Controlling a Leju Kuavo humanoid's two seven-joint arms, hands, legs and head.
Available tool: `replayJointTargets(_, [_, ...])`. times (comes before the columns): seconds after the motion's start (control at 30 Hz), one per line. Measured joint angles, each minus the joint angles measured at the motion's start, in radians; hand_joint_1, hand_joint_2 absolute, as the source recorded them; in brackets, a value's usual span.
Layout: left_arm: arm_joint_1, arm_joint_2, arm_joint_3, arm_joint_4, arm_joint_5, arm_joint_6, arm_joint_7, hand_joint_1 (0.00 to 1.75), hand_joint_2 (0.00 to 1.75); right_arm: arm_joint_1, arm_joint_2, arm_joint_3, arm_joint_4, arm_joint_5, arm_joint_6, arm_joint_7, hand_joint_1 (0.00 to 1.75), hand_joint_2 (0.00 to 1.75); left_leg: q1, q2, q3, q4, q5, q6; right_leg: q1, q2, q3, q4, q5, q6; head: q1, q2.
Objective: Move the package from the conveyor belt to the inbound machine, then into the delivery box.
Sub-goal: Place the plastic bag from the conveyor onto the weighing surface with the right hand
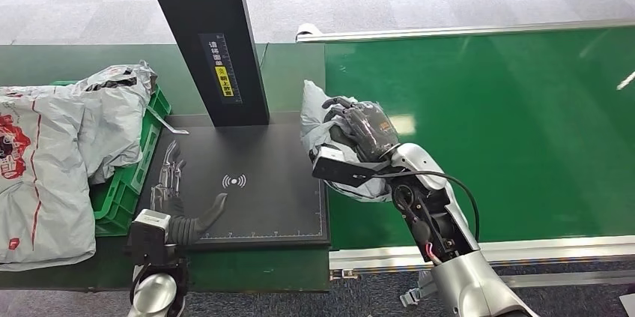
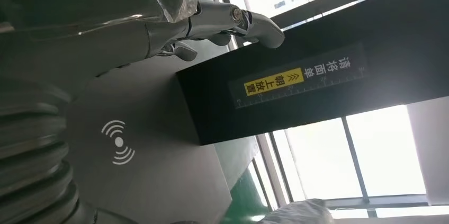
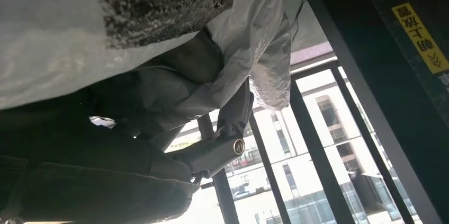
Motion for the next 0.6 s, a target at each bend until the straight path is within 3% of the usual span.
replayJointTargets(0.3, [-0.034, -0.006, -0.085, 0.026, -0.005, -0.015, 0.005, 0.0, 1.75, 0.002, -0.002, 0.064, 0.163, -0.002, 0.019, -0.053, 1.75, 1.75, 0.0, 0.0, 0.0, 0.0, 0.0, 0.0, 0.0, 0.0, -0.001, 0.0, 0.0, 0.0, 0.0, 0.0])
replayJointTargets(0.6, [-0.103, -0.007, -0.169, 0.086, -0.019, -0.023, 0.02, 0.0, 1.75, 0.027, 0.0, 0.098, 0.198, -0.068, 0.109, -0.125, 1.75, 1.75, 0.0, 0.0, 0.0, 0.0, 0.0, 0.0, 0.0, 0.0, 0.0, 0.0, 0.0, 0.0, 0.0, 0.0])
